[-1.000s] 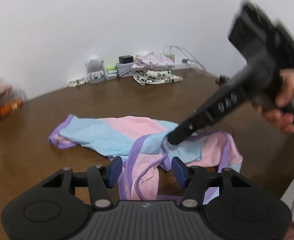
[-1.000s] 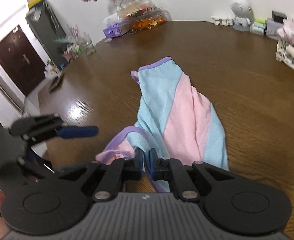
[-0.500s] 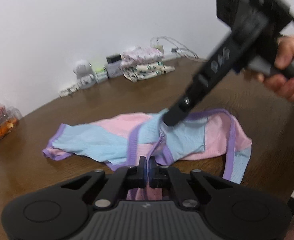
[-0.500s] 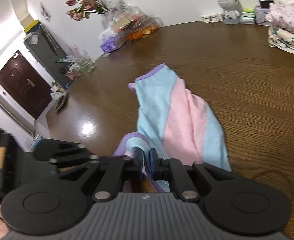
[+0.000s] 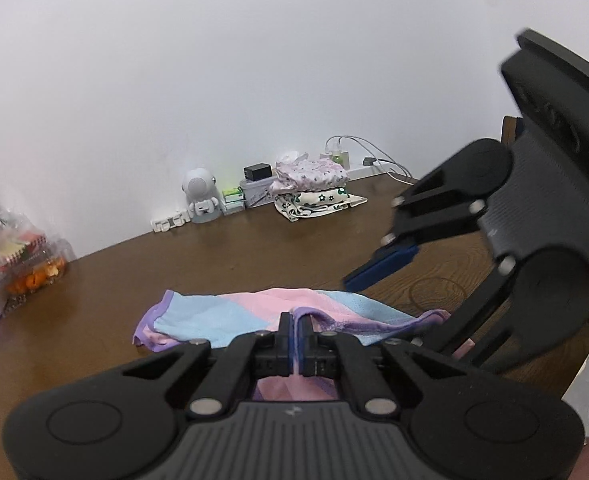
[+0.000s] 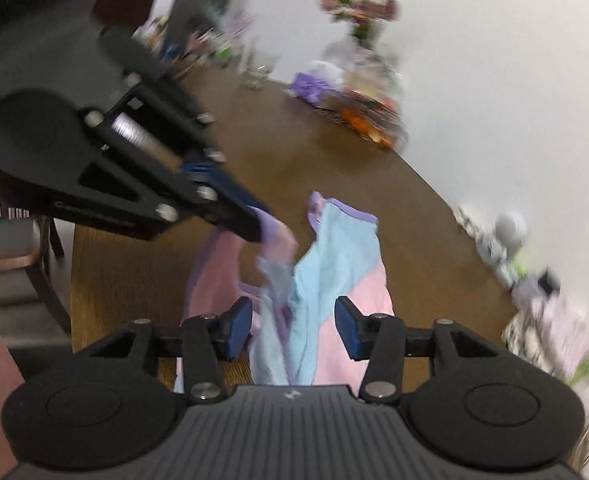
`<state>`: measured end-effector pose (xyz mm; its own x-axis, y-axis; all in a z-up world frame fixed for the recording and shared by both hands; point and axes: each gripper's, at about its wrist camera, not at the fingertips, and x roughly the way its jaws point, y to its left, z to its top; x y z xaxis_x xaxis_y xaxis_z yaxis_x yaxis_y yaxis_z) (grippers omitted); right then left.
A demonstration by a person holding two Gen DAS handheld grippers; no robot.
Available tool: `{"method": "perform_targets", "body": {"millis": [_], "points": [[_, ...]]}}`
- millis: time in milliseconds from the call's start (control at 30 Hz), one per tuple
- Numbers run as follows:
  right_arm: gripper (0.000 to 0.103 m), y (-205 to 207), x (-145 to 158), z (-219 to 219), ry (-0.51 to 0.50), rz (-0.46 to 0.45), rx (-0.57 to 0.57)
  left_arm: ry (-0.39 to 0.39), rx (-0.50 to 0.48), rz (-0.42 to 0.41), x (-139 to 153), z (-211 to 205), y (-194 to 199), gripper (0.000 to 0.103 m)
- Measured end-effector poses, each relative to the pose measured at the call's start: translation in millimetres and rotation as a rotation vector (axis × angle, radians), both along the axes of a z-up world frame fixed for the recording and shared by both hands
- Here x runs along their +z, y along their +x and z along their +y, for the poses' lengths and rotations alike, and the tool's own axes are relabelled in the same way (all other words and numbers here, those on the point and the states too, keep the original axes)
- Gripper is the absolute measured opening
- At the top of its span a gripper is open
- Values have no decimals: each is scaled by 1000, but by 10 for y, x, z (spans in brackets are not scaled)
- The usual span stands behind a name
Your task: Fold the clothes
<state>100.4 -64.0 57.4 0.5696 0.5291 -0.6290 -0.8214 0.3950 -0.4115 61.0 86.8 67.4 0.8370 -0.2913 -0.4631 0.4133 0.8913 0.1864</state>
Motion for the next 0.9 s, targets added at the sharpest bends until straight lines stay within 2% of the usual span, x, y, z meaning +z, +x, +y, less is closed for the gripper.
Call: {"method": "perform_targets", "body": {"millis": [67, 133, 200, 333, 367, 400, 500, 567, 633, 733, 767, 800, 900], "points": [[44, 30, -26, 156, -53, -29, -4, 2, -8, -10, 22, -21, -39, 1], [37, 127, -43, 277, -88, -23, -13, 5, -14, -20, 45, -36, -81, 1], [4, 225, -11, 350, -95, 8, -28, 9, -9, -29, 63, -31, -119, 1], [2, 405, 250, 360, -16, 46, -116, -13, 65, -22, 72, 35, -74, 3], [2, 477, 368, 346, 24, 57, -155, -34, 97, -18, 82, 55, -31, 8], [2, 550, 497, 327, 67, 67, -196, -62, 127, -14, 94, 71, 20, 12], [2, 757, 887, 253, 196, 96, -306, -164, 218, -6, 146, 87, 185, 15], [2, 875, 1144, 187, 295, 129, -364, -245, 253, 3, 184, 82, 268, 25], [2, 961, 1332, 147, 365, 159, -398, -330, 255, 17, 215, 73, 316, 29], [2, 1047, 1468, 148, 407, 170, -432, -419, 257, 18, 255, 65, 316, 33], [2, 1057, 1471, 146, 412, 176, -440, -431, 258, 14, 266, 59, 297, 39], [2, 1067, 1474, 144, 418, 182, -448, -436, 263, 10, 274, 41, 270, 43], [2, 1053, 1440, 179, 441, 213, -439, -408, 310, 2, 274, -54, 277, 44]]}}
